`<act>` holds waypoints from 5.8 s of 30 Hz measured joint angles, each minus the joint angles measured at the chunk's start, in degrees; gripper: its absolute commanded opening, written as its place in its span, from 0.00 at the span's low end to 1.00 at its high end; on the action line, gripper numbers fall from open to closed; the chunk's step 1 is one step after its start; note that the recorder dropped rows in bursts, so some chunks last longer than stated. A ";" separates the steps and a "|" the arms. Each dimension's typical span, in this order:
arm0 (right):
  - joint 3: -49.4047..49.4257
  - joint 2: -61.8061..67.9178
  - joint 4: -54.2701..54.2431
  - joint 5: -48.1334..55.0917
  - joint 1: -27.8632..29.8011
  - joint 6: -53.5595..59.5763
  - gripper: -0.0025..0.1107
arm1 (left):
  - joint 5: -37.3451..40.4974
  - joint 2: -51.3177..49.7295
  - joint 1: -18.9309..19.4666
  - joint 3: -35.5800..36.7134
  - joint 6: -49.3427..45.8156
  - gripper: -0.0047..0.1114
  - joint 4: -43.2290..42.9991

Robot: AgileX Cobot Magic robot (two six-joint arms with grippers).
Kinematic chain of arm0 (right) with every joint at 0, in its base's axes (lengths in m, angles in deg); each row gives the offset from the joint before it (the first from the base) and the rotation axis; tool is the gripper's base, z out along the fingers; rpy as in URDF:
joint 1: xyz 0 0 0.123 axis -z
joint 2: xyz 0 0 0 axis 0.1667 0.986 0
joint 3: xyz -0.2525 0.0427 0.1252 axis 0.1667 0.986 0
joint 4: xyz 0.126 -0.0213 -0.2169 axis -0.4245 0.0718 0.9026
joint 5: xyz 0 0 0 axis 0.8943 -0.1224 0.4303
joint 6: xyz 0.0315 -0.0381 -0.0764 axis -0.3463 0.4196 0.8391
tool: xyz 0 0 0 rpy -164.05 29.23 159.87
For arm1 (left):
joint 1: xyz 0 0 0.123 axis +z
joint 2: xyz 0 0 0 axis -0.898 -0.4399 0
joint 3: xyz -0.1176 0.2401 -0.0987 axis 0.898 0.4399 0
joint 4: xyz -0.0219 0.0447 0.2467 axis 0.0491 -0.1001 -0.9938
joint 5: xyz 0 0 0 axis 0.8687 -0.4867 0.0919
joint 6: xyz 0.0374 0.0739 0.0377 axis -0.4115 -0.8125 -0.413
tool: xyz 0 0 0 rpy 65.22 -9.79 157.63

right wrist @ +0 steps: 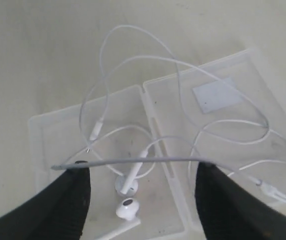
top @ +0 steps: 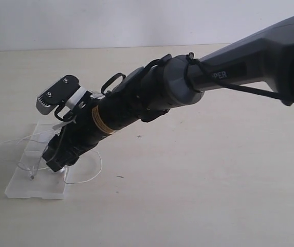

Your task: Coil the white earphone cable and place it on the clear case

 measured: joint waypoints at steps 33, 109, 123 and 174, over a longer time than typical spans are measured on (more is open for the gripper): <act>18.11 -22.21 0.09 -12.57 9.12 -6.92 0.02 | 0.70 16.97 -9.87 8.47 0.36 0.04 -3.61; 50.17 -114.96 -0.01 11.04 39.24 -9.41 0.02 | 18.09 68.68 -12.34 22.73 5.35 0.04 -12.37; 61.67 -121.08 -36.74 14.79 43.19 25.34 0.02 | 18.22 68.68 -12.34 22.73 5.35 0.04 -12.37; 79.01 -125.96 -93.92 45.72 43.29 88.85 0.02 | 21.75 68.68 -12.34 22.73 1.90 0.04 -4.33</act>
